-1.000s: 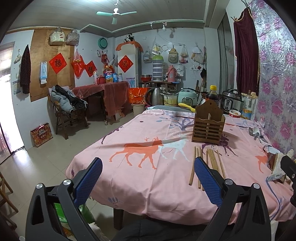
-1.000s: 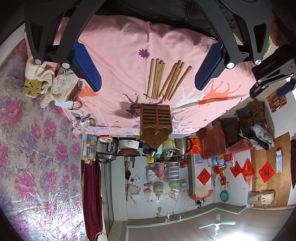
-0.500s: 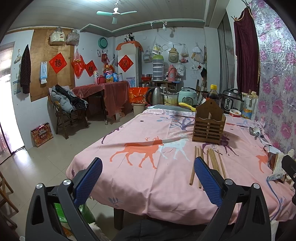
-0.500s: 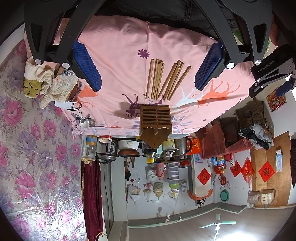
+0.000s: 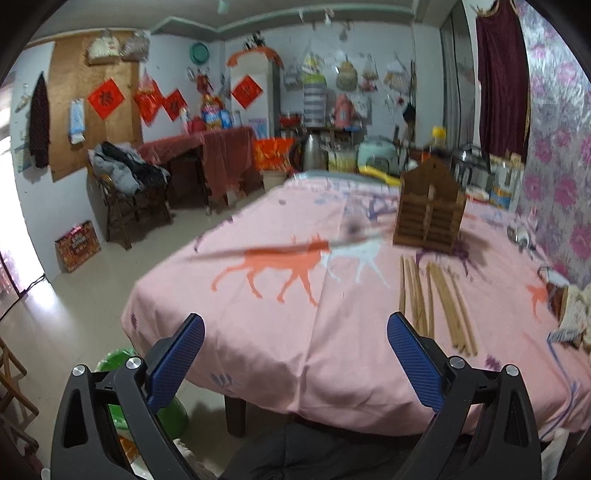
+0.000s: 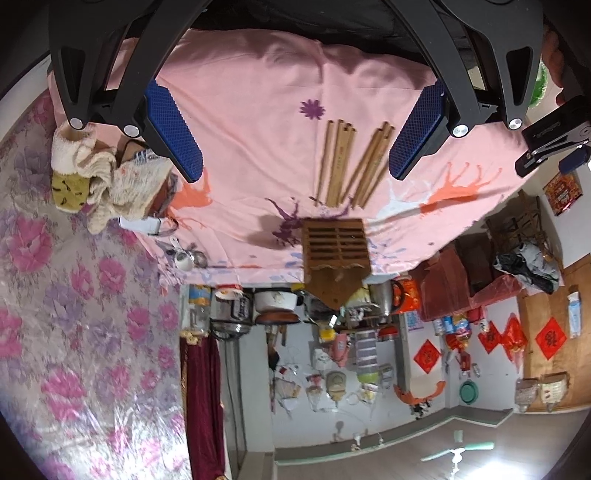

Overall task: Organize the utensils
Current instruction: 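Close the left tool on one bamboo chopstick while the right tool grasps another chopstick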

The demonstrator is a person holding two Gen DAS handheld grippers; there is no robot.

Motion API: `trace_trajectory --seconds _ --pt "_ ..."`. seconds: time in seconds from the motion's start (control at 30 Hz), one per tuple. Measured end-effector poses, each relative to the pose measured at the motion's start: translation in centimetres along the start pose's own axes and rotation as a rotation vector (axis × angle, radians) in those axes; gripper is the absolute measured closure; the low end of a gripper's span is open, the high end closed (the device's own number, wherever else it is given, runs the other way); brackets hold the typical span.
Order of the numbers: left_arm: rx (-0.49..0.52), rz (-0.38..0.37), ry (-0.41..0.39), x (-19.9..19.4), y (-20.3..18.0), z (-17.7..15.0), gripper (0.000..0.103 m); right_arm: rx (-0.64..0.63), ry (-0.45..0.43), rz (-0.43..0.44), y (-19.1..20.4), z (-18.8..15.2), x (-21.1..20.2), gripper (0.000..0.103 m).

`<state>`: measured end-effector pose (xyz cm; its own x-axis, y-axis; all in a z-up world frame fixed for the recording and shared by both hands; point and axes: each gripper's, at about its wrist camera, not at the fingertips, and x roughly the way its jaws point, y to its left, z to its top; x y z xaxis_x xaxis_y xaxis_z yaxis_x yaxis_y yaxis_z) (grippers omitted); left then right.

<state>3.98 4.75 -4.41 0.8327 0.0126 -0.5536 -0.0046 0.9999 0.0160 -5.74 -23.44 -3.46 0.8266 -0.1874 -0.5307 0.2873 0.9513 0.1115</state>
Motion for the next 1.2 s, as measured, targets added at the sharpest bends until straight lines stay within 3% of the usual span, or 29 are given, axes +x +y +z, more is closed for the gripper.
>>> trace_trajectory --seconds 0.33,0.47,0.83,0.9,1.03,1.1,1.17,1.2 --pt "0.051 -0.128 0.179 6.3 -1.4 -2.1 0.006 0.004 0.15 0.043 -0.7 -2.8 6.2 0.007" --pt "0.121 -0.125 0.175 8.7 -3.9 -2.1 0.006 0.017 0.172 0.045 -1.2 -3.4 7.8 0.007" --pt "0.245 -0.226 0.163 14.6 -8.9 -1.6 0.007 -0.01 0.185 0.035 -1.3 -3.8 10.9 0.007" --pt "0.251 -0.231 0.166 15.5 -9.4 -1.4 0.015 -0.012 0.187 0.035 -1.4 -3.8 11.5 0.007" --pt "0.24 -0.237 0.203 17.4 -9.5 -1.3 0.041 -0.008 0.218 0.055 -1.3 -4.2 12.9 0.008" --pt "0.224 -0.231 0.188 17.8 -9.4 -1.0 0.063 -0.016 0.233 0.075 -0.8 -4.5 13.4 0.011" --pt "0.222 -0.205 0.182 18.1 -9.2 -0.8 0.09 -0.042 0.247 0.101 0.0 -4.9 14.0 0.015" --pt "0.2 -0.186 0.188 18.5 -8.6 -0.6 0.089 -0.058 0.252 0.112 0.4 -5.0 14.2 0.019"
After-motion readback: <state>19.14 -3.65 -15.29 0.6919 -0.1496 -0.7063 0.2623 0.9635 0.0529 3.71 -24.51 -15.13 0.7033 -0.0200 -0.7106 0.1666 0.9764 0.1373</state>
